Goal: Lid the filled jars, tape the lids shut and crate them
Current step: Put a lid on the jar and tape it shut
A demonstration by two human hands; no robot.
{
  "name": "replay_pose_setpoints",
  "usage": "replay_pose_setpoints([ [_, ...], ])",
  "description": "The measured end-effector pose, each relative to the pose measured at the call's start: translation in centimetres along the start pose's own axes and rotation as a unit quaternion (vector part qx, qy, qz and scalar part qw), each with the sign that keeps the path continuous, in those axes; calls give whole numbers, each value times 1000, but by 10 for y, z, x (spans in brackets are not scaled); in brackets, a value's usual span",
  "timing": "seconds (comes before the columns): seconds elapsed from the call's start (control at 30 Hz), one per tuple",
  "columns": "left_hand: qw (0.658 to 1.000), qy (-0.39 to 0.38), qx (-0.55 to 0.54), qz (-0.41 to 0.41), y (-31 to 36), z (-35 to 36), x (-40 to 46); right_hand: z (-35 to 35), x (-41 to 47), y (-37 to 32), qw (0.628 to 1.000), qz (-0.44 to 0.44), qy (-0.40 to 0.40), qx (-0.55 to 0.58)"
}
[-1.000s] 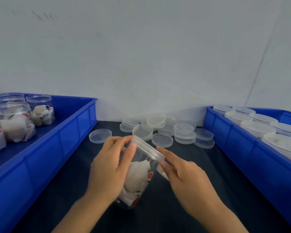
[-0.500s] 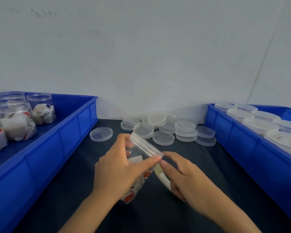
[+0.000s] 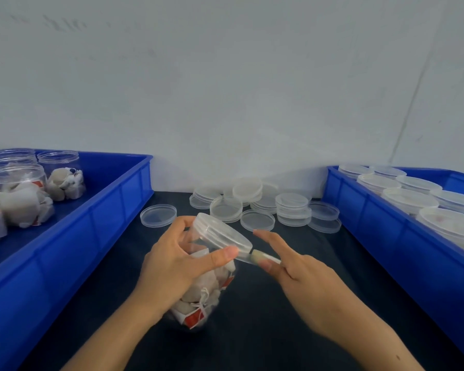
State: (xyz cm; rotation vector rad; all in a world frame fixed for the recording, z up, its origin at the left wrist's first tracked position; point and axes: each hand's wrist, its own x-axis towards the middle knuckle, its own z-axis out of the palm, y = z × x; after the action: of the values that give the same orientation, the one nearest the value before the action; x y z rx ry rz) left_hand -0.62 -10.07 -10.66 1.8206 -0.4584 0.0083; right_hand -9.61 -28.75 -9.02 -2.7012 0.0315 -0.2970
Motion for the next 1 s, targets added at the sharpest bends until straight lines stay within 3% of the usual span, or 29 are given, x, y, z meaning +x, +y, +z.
replay_pose_setpoints([
  [0.17,989,-91,-119,-2,2,0,-3,0,-1,-3,997,-51,36,-40],
  [0.4,986,-131,-106,2,3,1,-3,12,0,-5,994,-56,62,-65],
  [0.5,997,-32,23,70,0,7,-10,15,1,-6,998,-35,60,-8],
  [0.6,938,121,254,201,4,18,-18,19,0,-10,997,-38,67,2],
  [0.8,964,83,242,68,10,21,-8,24,-4,-19,997,-24,67,-20],
  [0.93,974,54,214,50,7,14,-1,21,-5,-19,999,-22,47,-15],
  [1.0,980,65,181,47,5,14,-3,20,-5,-19,998,1,23,59],
])
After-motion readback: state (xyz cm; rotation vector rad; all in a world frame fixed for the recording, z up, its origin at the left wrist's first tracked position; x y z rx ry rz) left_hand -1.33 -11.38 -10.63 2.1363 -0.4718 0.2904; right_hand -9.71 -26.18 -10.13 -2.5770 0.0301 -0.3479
